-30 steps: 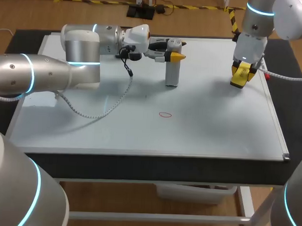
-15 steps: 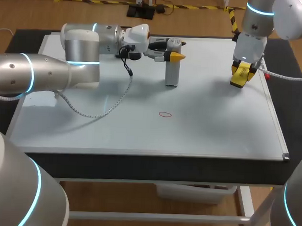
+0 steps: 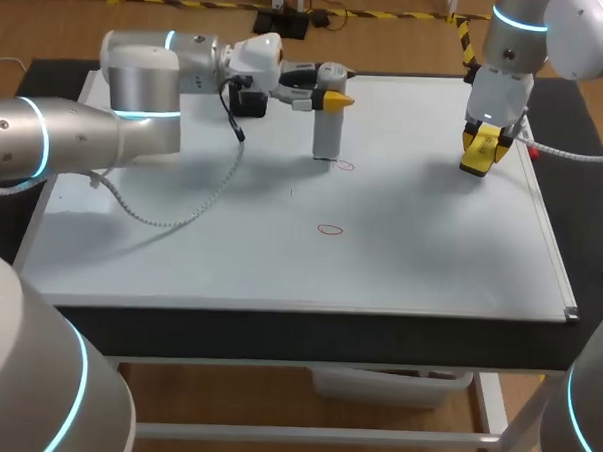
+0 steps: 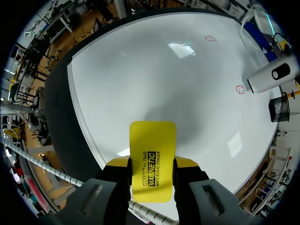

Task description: Pick up the inspection probe, press it on each red-marked spot on the whiteboard one by one, put down the probe, pick up the eraser, and wipe off all the red marks.

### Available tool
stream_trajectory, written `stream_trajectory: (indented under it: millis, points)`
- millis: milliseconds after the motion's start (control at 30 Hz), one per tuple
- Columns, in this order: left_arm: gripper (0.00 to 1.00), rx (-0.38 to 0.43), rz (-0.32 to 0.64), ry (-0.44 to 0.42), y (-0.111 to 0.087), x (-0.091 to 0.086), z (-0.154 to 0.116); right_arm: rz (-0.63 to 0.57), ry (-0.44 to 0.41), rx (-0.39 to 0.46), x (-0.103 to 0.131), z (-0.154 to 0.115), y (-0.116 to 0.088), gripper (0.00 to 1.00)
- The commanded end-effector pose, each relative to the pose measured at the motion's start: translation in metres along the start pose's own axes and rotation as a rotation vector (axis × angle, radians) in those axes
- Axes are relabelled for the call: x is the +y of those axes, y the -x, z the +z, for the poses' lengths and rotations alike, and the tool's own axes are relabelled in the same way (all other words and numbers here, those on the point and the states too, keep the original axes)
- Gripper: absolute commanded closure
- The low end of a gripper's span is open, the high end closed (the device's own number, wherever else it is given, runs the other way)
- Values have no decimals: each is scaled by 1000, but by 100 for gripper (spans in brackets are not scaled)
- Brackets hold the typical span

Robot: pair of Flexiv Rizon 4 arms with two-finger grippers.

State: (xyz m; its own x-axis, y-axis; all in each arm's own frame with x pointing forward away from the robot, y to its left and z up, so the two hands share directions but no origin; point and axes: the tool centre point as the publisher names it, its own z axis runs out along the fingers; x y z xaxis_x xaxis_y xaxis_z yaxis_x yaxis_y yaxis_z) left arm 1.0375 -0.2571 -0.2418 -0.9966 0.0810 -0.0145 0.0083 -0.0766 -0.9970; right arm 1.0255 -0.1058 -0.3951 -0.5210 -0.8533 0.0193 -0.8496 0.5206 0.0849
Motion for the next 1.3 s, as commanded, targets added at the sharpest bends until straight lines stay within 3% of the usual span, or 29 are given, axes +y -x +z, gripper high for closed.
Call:
stream_trajectory:
  millis: [33,967,1300]
  points:
    - [100,-20,2,11,-6,-11,-18,-2,-1,4,-1,-1,0,100]
    - [100,-148,-25,7,0,-26,-166,-2,-1,4,-1,-1,0,100]
    - [100,-173,21,-17,0,-35,-213,-2,-1,4,-1,-1,0,100]
